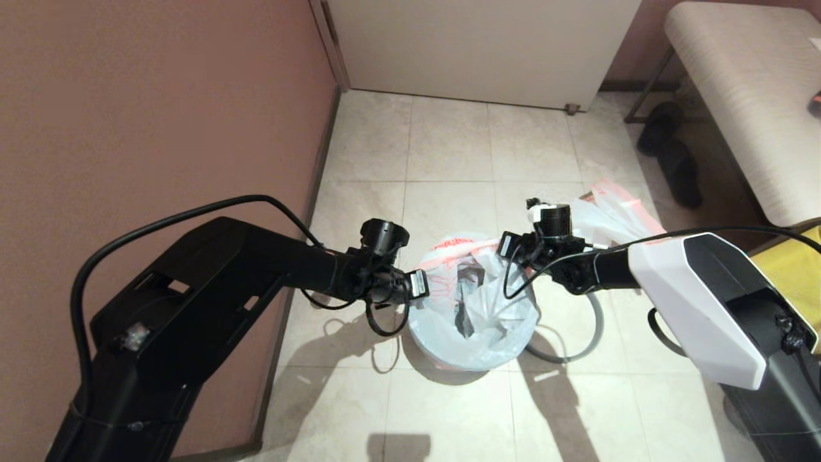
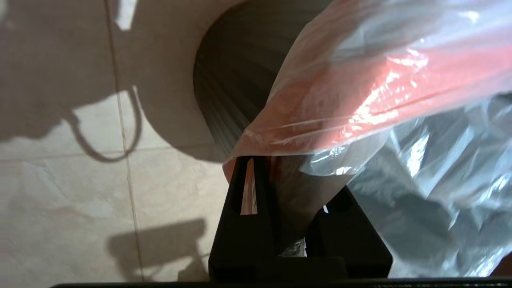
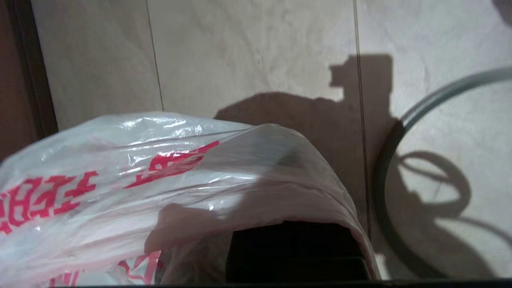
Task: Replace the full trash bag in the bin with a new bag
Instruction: Put the new garbage bag on the trash can
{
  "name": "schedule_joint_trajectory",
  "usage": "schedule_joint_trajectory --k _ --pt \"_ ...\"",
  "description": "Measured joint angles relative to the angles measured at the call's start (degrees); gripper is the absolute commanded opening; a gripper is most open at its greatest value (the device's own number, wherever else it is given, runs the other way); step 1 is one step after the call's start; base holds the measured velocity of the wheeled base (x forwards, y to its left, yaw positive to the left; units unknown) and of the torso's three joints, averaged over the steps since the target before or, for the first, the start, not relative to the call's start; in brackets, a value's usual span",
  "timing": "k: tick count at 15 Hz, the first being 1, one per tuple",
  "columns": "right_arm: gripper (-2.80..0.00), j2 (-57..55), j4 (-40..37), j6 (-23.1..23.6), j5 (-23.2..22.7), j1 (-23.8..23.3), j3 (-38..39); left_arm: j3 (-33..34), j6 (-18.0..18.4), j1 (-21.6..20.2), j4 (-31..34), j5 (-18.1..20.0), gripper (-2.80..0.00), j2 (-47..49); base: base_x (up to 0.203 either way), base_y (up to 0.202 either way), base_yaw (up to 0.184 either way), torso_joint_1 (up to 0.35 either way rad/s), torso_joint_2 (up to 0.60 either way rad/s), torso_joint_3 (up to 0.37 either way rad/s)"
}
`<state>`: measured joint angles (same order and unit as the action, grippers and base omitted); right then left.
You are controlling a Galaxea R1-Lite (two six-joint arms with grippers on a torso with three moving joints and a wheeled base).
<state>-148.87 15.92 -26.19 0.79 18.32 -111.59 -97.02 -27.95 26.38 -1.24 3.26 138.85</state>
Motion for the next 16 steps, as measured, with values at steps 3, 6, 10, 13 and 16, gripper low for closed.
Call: schedule_joint_trajectory --k 3,6,10,13,16 --pt "-2.80 1.00 -9.84 -3.87 -6.29 -0.09 -0.01 -0.15 -1.61 -0.07 -1.65 -1.98 -2.80 0.57 0.000 0.000 0.000 0.000 0.00 0.000" --pt "-2.80 0.98 -14.18 -10.19 -13.54 -1.42 0.01 -0.33 -2.12 -0.39 -2.74 -2.36 -2.80 0.69 0.000 0.000 0.000 0.000 0.00 0.000" --pt "-2.80 1.00 -18.50 -15.82 -26.32 -3.83 0.05 -0.40 -2.64 -0.50 -3.27 -2.63 -2.80 0.82 0.000 0.000 0.000 0.000 0.00 0.000" --pt "-2.80 1.02 -21.57 -16.29 -28.68 -4.30 0.10 -0.50 -2.72 -0.50 -3.33 -3.57 -2.80 0.90 0.000 0.000 0.000 0.000 0.00 0.000" --pt "-2.80 2.54 -24.70 -16.20 -29.29 -4.38 0.40 -0.52 -3.82 -0.48 -4.69 -4.63 -2.80 1.01 0.000 0.000 0.000 0.000 0.00 0.000"
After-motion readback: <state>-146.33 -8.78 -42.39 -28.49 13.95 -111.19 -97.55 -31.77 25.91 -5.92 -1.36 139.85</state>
